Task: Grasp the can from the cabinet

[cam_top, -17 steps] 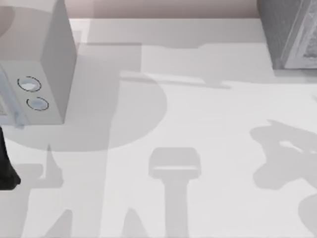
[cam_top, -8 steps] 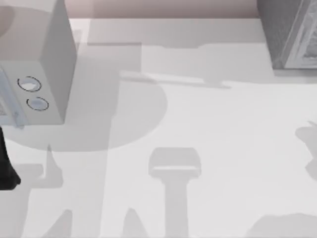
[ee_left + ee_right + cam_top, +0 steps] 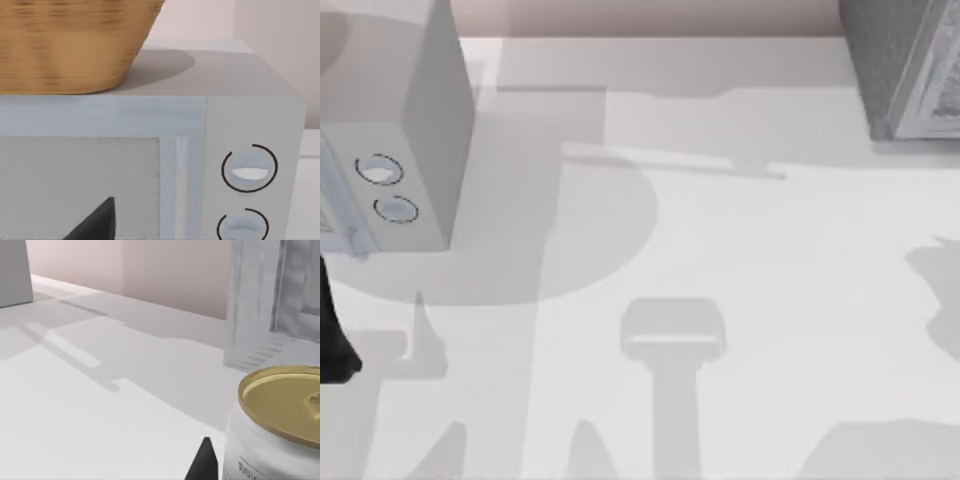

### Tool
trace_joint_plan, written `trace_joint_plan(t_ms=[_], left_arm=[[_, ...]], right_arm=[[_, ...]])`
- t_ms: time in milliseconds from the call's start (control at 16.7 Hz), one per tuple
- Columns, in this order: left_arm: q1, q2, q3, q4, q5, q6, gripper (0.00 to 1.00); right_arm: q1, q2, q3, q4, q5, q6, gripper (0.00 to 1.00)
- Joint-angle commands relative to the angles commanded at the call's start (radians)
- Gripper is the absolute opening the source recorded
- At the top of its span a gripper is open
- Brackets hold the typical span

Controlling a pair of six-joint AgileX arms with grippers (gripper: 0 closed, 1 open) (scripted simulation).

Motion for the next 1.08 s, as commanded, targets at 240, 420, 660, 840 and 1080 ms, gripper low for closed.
trace_joint_plan(t_ms=[240,420,660,840,1080], left_arm=[[0.0,0.0,0.0,0.0,0.0,0.0,1.0],[0.0,0.0,0.0,0.0,0.0,0.0,1.0],[0.0,0.0,0.0,0.0,0.0,0.0,1.0],[0.0,0.0,0.0,0.0,0.0,0.0,1.0],[0.0,0.0,0.0,0.0,0.0,0.0,1.0]], right_arm=[[0.022,0.011,0.013,-0.004,0.024,-0.004,0.0],[0.022,0.011,0.013,-0.004,0.024,-0.004,0.15],[0.022,0.011,0.013,-0.004,0.024,-0.004,0.45],[0.022,0.011,0.013,-0.004,0.024,-0.004,0.68],[0.022,0.011,0.013,-0.004,0.024,-0.004,0.98]])
